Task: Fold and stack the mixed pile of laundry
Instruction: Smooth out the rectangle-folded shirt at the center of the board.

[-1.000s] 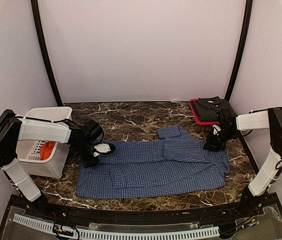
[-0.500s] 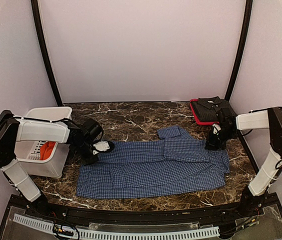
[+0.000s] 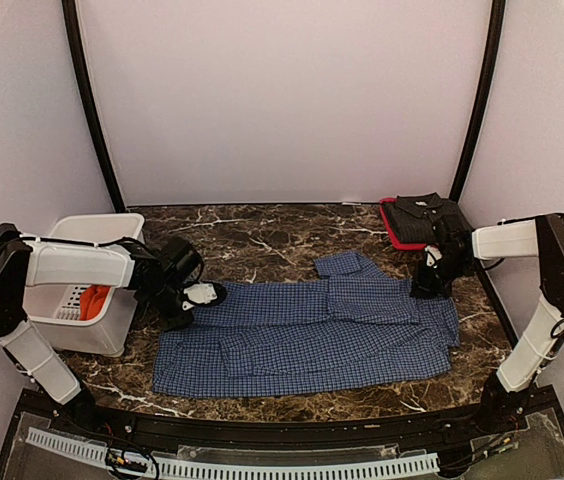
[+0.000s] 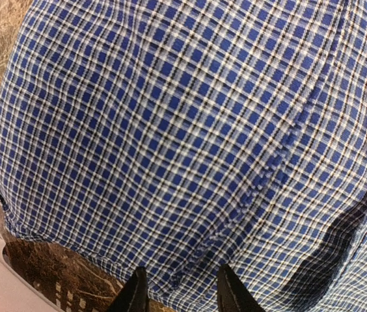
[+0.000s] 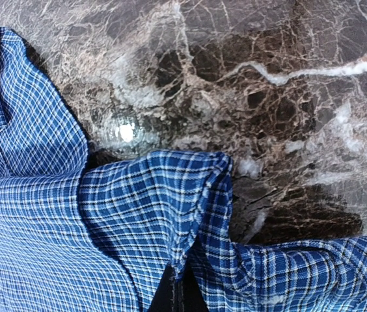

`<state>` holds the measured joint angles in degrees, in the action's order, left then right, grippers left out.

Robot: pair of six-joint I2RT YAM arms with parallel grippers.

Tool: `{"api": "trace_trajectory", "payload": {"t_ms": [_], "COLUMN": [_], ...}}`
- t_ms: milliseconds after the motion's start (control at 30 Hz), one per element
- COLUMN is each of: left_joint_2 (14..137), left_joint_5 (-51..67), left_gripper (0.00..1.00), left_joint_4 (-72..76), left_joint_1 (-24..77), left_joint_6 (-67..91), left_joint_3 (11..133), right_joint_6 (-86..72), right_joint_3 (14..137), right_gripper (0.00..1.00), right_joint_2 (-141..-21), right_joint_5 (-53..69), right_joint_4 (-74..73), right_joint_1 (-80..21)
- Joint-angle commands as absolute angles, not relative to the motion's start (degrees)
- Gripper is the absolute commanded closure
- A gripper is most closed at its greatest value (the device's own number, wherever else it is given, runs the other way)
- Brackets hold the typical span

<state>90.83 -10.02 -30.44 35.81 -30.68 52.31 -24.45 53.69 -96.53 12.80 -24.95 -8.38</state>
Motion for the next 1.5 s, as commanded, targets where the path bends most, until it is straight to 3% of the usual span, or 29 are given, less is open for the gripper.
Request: {"api": "trace_trajectory", "payload": {"t_ms": [0, 133, 367, 500, 1467], "left_joint_2": [89.8, 92.8, 93.4, 90.9, 87.6], "left_joint_5": [-9.5, -10.9, -12.2, -12.3, -4.8], "left_gripper": [0.65, 0.69, 0.91, 0.99, 1.0], "left_joint_4": [-32.0, -31.9, -31.5, -32.2, -42.8], "left_joint_1": [36.0, 36.0, 36.0, 36.0, 41.6], "left_joint_6": [-31.7, -32.0, -32.8, -32.9, -28.5], "left_joint_3": [51.0, 51.7, 52.1, 52.7, 57.3], "right_joint_6": [-23.7, -23.7, -23.4, -23.3, -19.6], "right_joint_3": [55.3, 55.5, 56.1, 56.5, 61.0], "right_gripper": [1.0, 1.0, 1.0, 1.0, 1.0], "right_joint_2": [-96.8, -96.8, -96.5, -96.5, -100.1], "right_joint_5": [11.5, 11.5, 11.2, 11.2, 9.0], "right_joint_4": [-25.1, -24.9, -25.3, -25.2, -26.9], "right_joint_1": [-8.1, -8.1, -7.9, -7.8, -5.5]}}
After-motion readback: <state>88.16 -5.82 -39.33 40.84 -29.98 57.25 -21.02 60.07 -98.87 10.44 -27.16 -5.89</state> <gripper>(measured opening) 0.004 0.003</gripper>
